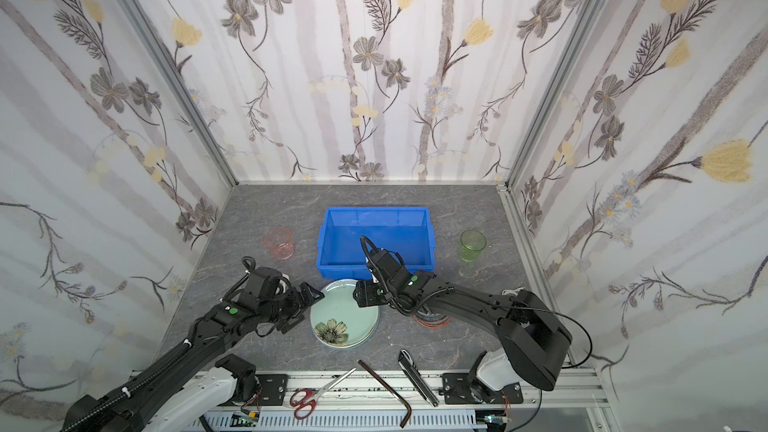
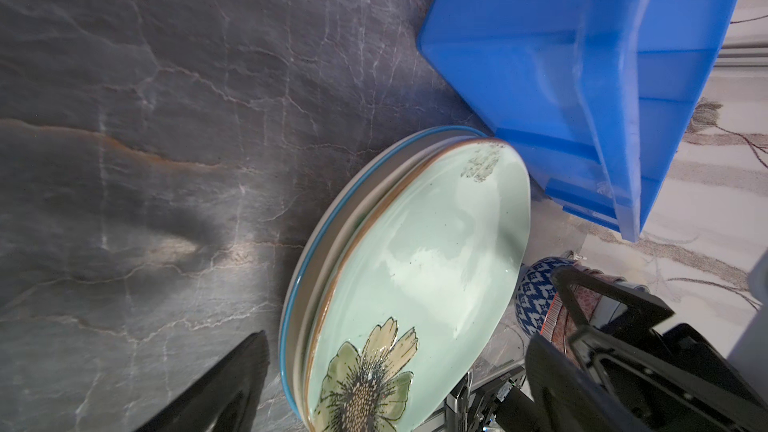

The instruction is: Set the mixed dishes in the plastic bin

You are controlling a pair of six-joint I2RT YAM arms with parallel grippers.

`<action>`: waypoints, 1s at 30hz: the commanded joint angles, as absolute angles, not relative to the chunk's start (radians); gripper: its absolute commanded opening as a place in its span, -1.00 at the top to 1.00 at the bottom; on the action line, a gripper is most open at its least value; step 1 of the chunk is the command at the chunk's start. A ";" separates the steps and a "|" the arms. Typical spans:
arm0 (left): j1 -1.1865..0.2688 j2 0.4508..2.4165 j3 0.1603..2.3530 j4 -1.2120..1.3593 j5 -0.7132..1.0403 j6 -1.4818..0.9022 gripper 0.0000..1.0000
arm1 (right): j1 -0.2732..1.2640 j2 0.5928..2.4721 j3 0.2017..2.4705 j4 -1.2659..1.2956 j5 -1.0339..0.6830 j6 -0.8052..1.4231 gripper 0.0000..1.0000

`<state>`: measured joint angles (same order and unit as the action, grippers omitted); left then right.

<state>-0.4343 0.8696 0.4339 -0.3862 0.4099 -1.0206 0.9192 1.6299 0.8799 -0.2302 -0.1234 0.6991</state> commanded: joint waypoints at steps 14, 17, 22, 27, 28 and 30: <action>-0.439 0.896 0.446 -0.357 0.440 -1.011 -0.95 | 0.923 1.696 0.891 -0.252 -0.110 0.720 -0.46; -0.449 0.902 0.450 -0.357 0.442 -1.010 -0.92 | 0.923 1.698 0.888 -0.253 -0.113 0.720 -0.45; -0.485 0.923 0.464 -0.360 0.421 -1.010 -0.87 | 0.927 1.704 0.889 -0.247 -0.126 0.720 -0.41; -0.522 0.953 0.474 -0.362 0.394 -1.011 -0.86 | 0.932 1.718 0.897 -0.246 -0.145 0.710 -0.38; -0.525 0.958 0.477 -0.362 0.394 -1.011 -0.86 | 0.932 1.722 0.897 -0.242 -0.148 0.709 -0.37; -0.532 0.966 0.480 -0.364 0.389 -1.009 -0.86 | 0.936 1.722 0.897 -0.236 -0.153 0.710 -0.37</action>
<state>-0.5247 0.9577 0.4675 -0.3763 0.4057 -1.0096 0.9310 1.7161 0.8898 -0.2646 -0.1307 0.7063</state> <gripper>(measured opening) 0.931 0.685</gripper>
